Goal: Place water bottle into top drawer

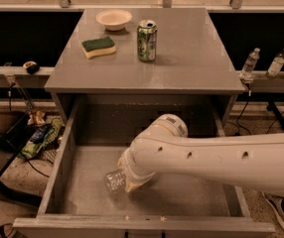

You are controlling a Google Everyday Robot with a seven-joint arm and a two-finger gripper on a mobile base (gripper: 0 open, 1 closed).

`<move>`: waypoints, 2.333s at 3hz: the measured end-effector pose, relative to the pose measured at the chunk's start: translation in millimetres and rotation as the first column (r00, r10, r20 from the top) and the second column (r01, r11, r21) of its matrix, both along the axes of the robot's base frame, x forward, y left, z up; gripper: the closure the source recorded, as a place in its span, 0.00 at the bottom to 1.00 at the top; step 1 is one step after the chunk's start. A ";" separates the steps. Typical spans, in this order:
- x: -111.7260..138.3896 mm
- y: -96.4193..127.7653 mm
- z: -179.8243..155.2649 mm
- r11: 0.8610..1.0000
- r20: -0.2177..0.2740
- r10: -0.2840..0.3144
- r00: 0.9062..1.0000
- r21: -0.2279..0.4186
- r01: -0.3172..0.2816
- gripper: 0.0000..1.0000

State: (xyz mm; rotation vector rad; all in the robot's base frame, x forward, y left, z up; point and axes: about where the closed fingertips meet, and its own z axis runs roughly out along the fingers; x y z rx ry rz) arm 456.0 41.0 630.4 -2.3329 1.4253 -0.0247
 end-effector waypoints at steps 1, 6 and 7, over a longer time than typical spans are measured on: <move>2.6 0.1 1.2 1.000 0.017 0.013 1.000 -0.012 -0.013 0.82; 2.3 0.1 1.5 1.000 0.016 0.012 1.000 -0.011 -0.012 0.00; 2.6 2.7 6.3 1.000 0.018 0.032 0.999 0.000 -0.032 0.00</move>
Offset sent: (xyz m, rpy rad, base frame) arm 0.0035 0.0003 0.0000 -0.0151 -0.0189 0.0157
